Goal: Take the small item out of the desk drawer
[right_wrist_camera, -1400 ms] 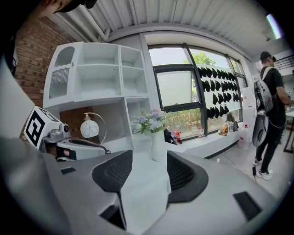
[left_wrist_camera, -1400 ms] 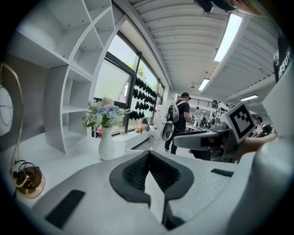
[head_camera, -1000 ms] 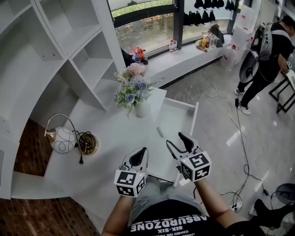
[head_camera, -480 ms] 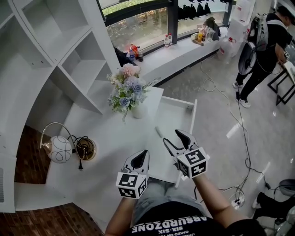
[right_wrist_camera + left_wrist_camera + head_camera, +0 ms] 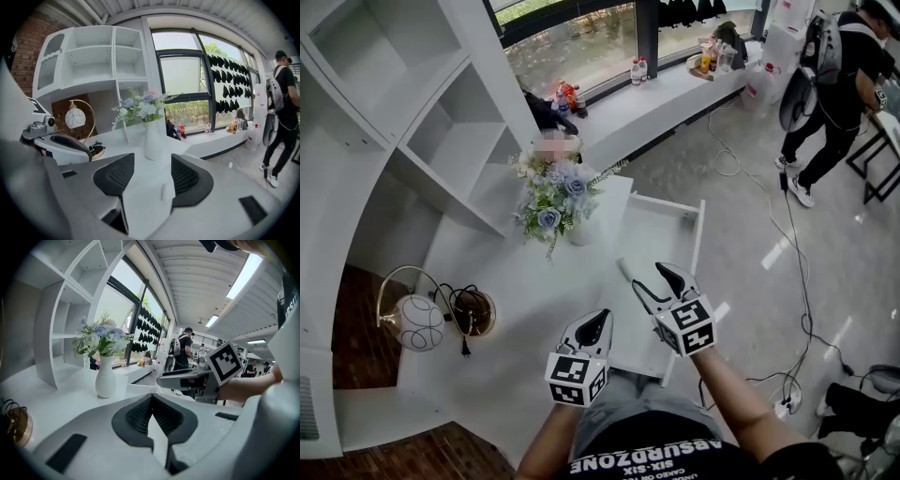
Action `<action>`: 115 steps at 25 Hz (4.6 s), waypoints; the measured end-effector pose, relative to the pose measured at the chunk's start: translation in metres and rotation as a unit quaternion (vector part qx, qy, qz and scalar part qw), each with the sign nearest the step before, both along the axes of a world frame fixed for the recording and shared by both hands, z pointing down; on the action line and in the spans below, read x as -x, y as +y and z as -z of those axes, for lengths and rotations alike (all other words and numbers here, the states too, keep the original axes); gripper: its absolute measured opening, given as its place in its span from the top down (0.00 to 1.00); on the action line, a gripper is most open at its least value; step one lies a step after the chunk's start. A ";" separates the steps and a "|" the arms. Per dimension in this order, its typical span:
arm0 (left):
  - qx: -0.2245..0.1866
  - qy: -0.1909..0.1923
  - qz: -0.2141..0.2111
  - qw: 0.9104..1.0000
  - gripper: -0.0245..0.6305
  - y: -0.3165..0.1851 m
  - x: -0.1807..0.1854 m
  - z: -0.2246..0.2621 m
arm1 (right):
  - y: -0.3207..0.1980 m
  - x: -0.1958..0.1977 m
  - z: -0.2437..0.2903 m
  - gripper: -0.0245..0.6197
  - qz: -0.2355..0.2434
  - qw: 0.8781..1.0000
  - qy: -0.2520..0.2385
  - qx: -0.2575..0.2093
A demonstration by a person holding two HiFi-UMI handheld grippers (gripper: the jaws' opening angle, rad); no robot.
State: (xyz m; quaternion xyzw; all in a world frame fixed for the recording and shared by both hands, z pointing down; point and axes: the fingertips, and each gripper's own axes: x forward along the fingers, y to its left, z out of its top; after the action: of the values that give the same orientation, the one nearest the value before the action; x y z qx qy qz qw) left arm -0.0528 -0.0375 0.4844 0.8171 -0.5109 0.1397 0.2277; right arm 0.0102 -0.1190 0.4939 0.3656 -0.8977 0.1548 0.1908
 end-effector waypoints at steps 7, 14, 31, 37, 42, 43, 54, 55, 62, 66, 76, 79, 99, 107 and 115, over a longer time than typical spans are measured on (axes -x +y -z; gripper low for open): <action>0.019 0.001 -0.005 1.000 0.95 -0.021 0.008 -0.015 | -0.024 0.009 -0.028 0.62 -0.001 1.000 0.013 0.024; 0.039 0.007 -0.017 0.999 0.95 -0.038 0.010 -0.030 | -0.044 0.017 -0.059 0.62 -0.006 0.998 0.025 0.052; 0.072 0.025 -0.043 0.996 0.95 -0.054 0.007 -0.055 | -0.074 0.035 -0.156 0.62 -0.008 0.990 0.068 0.122; 0.082 0.027 -0.040 0.995 0.95 -0.059 0.013 -0.064 | -0.078 0.041 -0.194 0.62 0.006 0.985 0.093 0.147; 0.090 0.025 -0.037 0.995 0.95 -0.064 0.019 -0.073 | -0.080 0.042 -0.216 0.62 0.009 0.980 0.109 0.164; 0.091 0.026 -0.036 0.995 0.95 -0.065 0.020 -0.074 | -0.081 0.041 -0.220 0.62 0.009 0.979 0.112 0.168; 0.106 0.030 -0.030 0.993 0.95 -0.071 0.026 -0.090 | -0.081 0.041 -0.271 0.62 0.014 0.966 0.140 0.217; 0.108 0.031 -0.029 0.993 0.95 -0.071 0.026 -0.092 | -0.081 0.041 -0.276 0.62 0.014 0.965 0.142 0.222; 0.115 0.037 -0.025 0.992 0.95 -0.076 0.028 -0.100 | -0.082 0.042 -0.301 0.62 0.014 0.956 0.153 0.250; 0.119 0.039 -0.025 0.992 0.95 -0.077 0.028 -0.103 | -0.078 0.043 -0.314 0.62 0.020 0.951 0.159 0.266; 0.123 0.039 -0.026 0.991 0.95 -0.075 0.028 -0.107 | -0.075 0.036 -0.325 0.69 0.023 0.942 0.184 0.279; 0.124 0.039 -0.026 0.991 0.95 -0.075 0.028 -0.107 | -0.071 0.034 -0.326 0.74 0.031 0.939 0.194 0.283; 0.120 0.033 -0.032 0.992 0.95 -0.069 0.025 -0.103 | -0.069 0.029 -0.298 0.75 0.044 0.945 0.196 0.260; 0.115 0.028 -0.032 0.992 0.95 -0.064 0.022 -0.097 | -0.057 0.023 -0.290 0.75 0.038 0.942 0.193 0.271; 0.114 0.028 -0.032 0.993 0.95 -0.057 0.020 -0.093 | -0.052 0.022 -0.279 0.75 0.037 0.945 0.184 0.268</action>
State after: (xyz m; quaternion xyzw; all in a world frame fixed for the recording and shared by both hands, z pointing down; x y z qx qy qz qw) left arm -0.0729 -0.0947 0.5772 0.8053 -0.4587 0.1816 0.3289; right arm -0.0121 -0.1709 0.7725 0.2894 -0.7850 0.3129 0.4496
